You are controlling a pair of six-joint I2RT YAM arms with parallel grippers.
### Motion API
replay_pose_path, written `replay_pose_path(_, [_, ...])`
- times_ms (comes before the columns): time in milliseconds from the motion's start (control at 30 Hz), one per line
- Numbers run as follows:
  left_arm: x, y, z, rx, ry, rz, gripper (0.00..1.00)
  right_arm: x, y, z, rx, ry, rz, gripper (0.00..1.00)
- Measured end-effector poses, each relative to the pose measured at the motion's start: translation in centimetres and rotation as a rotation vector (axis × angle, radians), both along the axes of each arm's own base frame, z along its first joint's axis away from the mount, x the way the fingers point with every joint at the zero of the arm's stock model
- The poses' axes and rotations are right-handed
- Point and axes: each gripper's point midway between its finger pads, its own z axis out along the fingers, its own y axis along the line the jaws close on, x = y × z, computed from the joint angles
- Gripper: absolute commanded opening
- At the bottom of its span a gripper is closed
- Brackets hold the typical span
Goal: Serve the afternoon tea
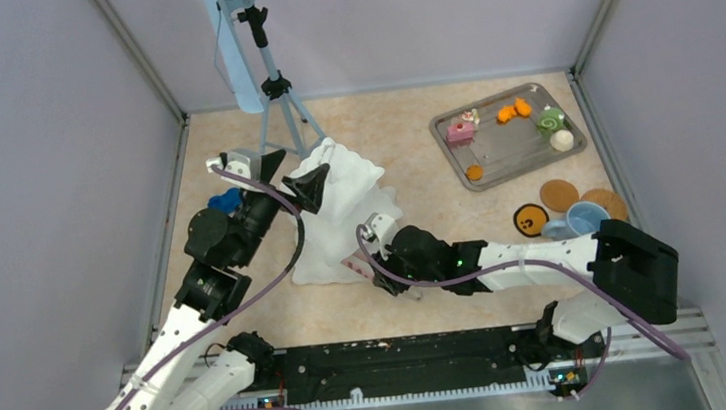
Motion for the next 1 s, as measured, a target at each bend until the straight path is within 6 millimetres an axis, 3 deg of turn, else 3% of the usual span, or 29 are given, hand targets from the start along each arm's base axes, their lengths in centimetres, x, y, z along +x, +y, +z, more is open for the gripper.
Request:
replay_pose_path(167, [0.0, 0.0, 0.0, 0.0, 0.0, -0.001, 0.99, 1.3, 1.6, -0.5, 0.029, -0.068, -0.002, 0.24])
replay_pose_path(400, [0.0, -0.1, 0.0, 0.001, 0.0, -0.004, 0.99, 1.9, 1.8, -3.4, -0.042, -0.085, 0.005, 0.34])
replay_pose_path(633, [-0.1, -0.2, 0.0, 0.002, -0.001, -0.01, 0.99, 2.3, 2.0, -3.2, -0.036, -0.111, 0.001, 0.45])
replay_pose_path(1000, [-0.1, -0.2, 0.0, 0.003, -0.001, -0.012, 0.99, 2.4, 2.1, -3.0, -0.041, -0.129, 0.002, 0.46])
